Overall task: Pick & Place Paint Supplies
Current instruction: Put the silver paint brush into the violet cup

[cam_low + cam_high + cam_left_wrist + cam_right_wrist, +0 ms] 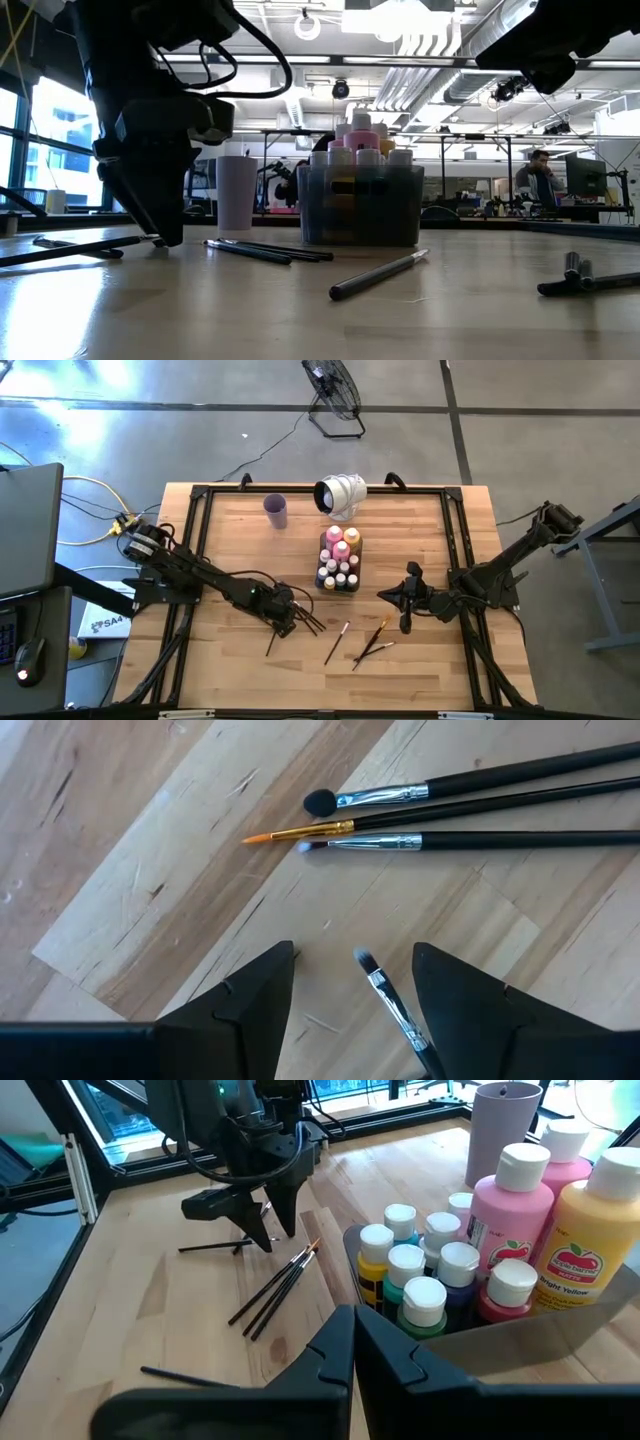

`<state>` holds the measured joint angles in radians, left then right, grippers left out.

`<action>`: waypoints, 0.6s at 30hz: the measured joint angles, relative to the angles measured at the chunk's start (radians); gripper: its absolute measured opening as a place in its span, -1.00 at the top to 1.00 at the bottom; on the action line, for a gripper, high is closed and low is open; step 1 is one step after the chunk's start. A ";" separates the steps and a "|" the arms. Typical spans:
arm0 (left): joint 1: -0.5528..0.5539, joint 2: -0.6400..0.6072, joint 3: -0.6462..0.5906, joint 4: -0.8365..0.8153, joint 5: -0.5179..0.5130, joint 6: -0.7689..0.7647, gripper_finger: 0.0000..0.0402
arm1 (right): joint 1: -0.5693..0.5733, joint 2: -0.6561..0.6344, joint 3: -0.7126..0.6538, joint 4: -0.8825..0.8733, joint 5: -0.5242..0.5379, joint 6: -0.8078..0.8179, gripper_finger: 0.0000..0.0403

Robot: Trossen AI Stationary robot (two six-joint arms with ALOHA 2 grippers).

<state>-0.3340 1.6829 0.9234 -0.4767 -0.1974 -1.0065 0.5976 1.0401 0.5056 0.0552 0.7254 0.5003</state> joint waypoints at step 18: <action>0.000 0.001 0.000 0.003 0.004 0.006 -0.01 | 0.000 0.000 0.000 0.000 0.000 0.000 0.99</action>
<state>-0.3340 1.6840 0.9230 -0.4736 -0.1932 -1.0004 0.5976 1.0401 0.5056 0.0551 0.7254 0.5001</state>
